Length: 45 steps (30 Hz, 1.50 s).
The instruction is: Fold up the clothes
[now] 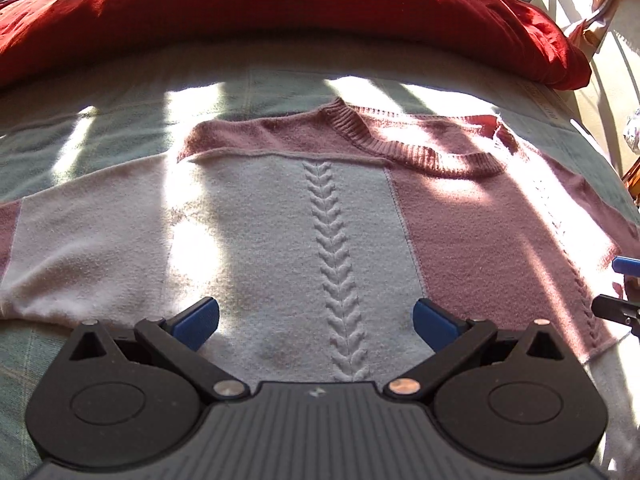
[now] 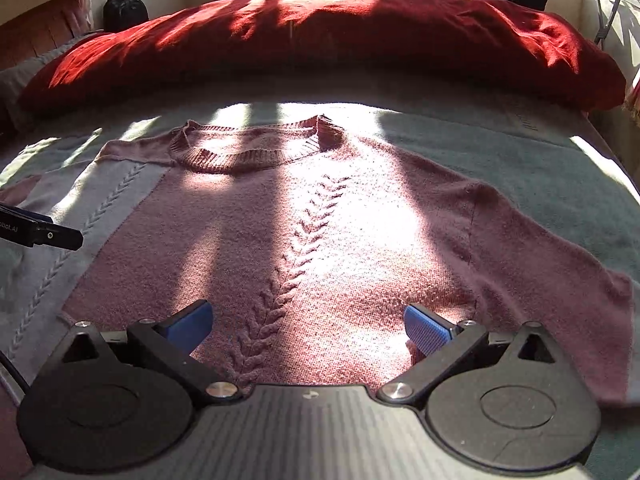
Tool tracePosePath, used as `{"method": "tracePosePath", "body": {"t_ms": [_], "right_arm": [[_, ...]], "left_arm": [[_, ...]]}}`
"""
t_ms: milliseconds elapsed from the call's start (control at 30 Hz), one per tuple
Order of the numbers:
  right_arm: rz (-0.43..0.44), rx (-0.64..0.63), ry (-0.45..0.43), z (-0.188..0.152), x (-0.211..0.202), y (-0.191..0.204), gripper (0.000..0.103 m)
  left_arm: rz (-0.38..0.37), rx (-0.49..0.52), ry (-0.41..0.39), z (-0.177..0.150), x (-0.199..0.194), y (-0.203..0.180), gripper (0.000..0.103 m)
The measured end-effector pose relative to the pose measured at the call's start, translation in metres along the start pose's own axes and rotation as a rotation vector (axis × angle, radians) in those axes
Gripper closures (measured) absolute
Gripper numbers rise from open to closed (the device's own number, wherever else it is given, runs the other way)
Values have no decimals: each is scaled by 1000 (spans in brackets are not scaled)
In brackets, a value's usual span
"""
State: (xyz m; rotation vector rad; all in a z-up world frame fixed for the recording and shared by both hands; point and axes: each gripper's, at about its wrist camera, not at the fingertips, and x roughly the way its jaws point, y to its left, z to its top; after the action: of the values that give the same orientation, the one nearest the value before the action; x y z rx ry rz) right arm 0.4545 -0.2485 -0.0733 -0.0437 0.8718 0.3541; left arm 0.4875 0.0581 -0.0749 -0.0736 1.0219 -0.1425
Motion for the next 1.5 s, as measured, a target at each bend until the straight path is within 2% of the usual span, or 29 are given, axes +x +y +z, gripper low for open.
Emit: {"method": "tracePosePath", "body": {"t_ms": [67,167,267,367,433,667,800,900,1067,1233,1367,1500], "right_arm": [[9,-20,-3,7,6,7,0],[-26,3,42,14,31,14,0],[-81,68,63,16,46,15,0],[-95,146,38,15,38,14,0],[-107,148,47,14,33,17,0],[-163,109,103,13,31,35,0],[-193,230,108,18,30,41,0],[-199,275,101,24,31,48,0],[-214,255,95,35,31,56,0],[-212,211,81,49,27,52,0],[-191,160,63,63,35,46,0],[-177,125,43,78,52,33,0]], "left_arm": [[8,14,7,3,7,-3,1],[69,21,58,5,23,-3,1],[29,-27,23,6,14,8,1],[-32,-67,-32,12,-2,20,1],[-70,-77,-53,23,-4,28,1],[-100,-108,-59,67,33,53,1],[-152,-106,-39,80,56,58,1],[-138,-52,-19,91,75,58,1],[-138,-72,-3,104,88,64,1],[-240,-107,-31,103,67,65,1],[-197,-80,16,102,88,62,1],[-205,-107,-3,103,78,61,1]]}}
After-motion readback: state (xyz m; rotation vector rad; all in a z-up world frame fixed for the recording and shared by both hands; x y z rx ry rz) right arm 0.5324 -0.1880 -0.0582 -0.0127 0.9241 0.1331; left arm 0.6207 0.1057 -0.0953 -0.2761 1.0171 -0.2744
